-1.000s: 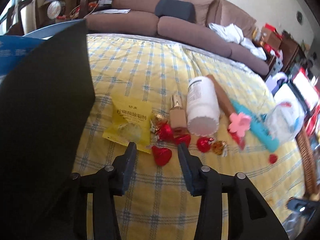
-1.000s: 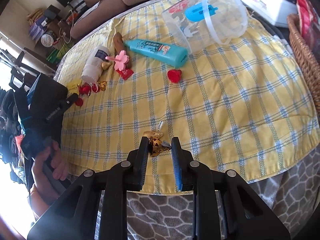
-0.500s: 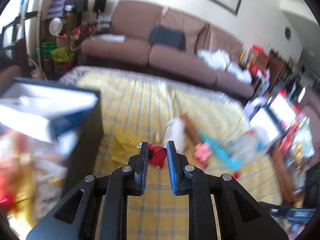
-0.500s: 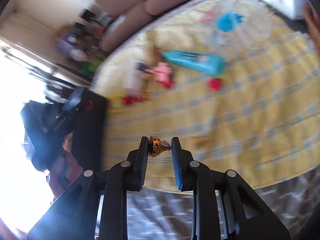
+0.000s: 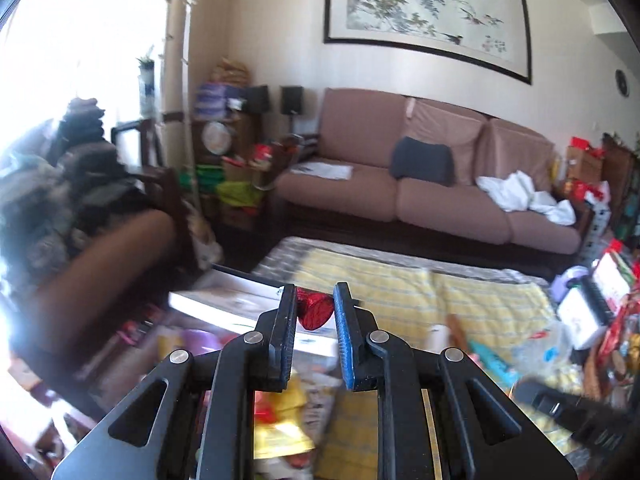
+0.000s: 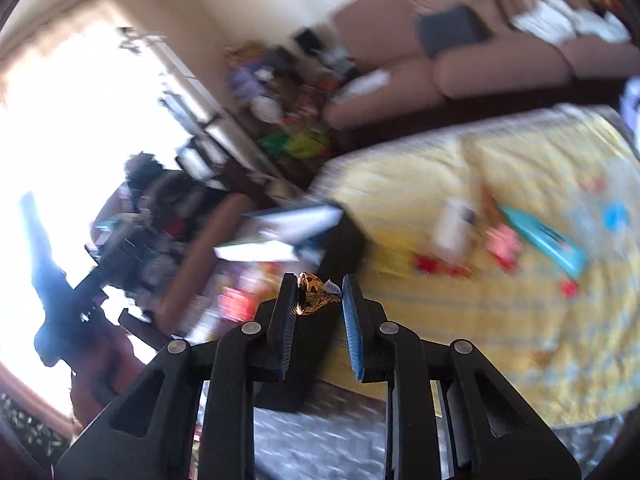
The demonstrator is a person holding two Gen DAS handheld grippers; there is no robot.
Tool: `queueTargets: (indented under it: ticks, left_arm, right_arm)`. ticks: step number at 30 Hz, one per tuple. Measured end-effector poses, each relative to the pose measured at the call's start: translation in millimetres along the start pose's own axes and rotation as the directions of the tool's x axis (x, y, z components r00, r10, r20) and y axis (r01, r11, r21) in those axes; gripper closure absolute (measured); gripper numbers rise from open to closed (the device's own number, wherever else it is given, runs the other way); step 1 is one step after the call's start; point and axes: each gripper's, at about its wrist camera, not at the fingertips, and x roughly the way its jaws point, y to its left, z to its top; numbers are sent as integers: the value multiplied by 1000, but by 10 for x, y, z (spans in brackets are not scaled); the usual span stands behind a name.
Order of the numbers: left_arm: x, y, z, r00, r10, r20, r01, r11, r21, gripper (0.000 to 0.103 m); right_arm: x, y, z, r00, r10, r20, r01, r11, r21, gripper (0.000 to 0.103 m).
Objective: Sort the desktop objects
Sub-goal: 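Carry both candies over the black box and open both grippers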
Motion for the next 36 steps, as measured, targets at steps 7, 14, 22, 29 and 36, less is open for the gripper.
queueTargets:
  ticks: [7, 14, 22, 29, 36]
  left_arm:
    - [-300, 644, -77, 989, 149, 0, -149, 988, -34, 85]
    - [-229, 1090, -157, 981, 191, -34, -193, 975, -113, 85]
    - [-23, 1304, -276, 978, 170, -123, -191, 964, -185, 85]
    - [232, 1521, -441, 970, 47, -240, -120, 946, -301, 85]
    - [426, 1631, -646, 946, -24, -324, -109, 916, -386, 85]
  right_arm:
    - [330, 1012, 190, 997, 74, 25, -71, 990, -123, 82]
    - [712, 1514, -118, 991, 133, 12, -126, 965, -231, 82]
    - [1015, 1518, -467, 983, 184, 0, -178, 953, -247, 82]
    - [1259, 1303, -576, 988, 135, -69, -146, 969, -199, 82]
    - [1443, 1113, -623, 982, 125, -142, -144, 980, -140, 82]
